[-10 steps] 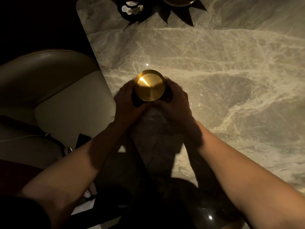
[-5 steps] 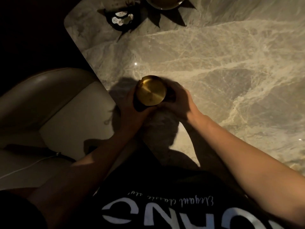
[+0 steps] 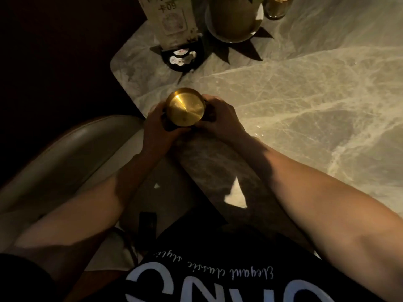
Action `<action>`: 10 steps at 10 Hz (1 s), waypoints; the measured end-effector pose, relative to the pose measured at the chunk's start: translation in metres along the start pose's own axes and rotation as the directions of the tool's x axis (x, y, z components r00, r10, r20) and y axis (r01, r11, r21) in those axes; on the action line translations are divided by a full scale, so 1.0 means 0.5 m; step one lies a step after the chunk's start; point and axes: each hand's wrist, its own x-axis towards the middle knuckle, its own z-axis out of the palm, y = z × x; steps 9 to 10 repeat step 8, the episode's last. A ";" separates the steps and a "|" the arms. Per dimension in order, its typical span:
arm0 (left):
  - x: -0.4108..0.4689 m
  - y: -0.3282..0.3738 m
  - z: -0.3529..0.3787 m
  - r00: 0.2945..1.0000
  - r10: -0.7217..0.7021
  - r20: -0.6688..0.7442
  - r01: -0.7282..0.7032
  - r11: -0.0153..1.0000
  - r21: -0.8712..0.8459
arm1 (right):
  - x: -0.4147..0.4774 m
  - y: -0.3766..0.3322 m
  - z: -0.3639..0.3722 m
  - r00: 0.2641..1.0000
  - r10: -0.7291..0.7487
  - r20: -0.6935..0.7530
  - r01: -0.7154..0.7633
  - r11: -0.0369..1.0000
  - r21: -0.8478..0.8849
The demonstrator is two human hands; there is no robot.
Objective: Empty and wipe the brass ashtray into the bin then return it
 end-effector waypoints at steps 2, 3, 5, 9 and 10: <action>0.071 -0.020 -0.050 0.993 -0.020 -0.113 0.021 1.000 0.013 | 0.101 -0.054 0.046 1.000 0.006 0.030 -0.006 1.000 -0.007; 0.102 -0.027 -0.056 0.990 -0.030 -0.139 0.029 1.000 -0.010 | 0.142 -0.066 0.061 0.999 0.023 0.043 -0.023 1.000 -0.009; 0.136 -0.031 -0.069 0.987 -0.059 -0.153 0.061 0.998 0.007 | 0.166 -0.106 0.056 0.996 0.075 0.049 -0.079 0.993 0.087; 0.167 -0.027 -0.072 0.977 -0.211 -0.045 0.209 0.977 -0.036 | 0.148 -0.125 0.067 0.954 0.224 0.199 -0.273 0.925 0.266; 0.167 -0.027 -0.072 0.977 -0.211 -0.045 0.209 0.977 -0.036 | 0.148 -0.125 0.067 0.954 0.224 0.199 -0.273 0.925 0.266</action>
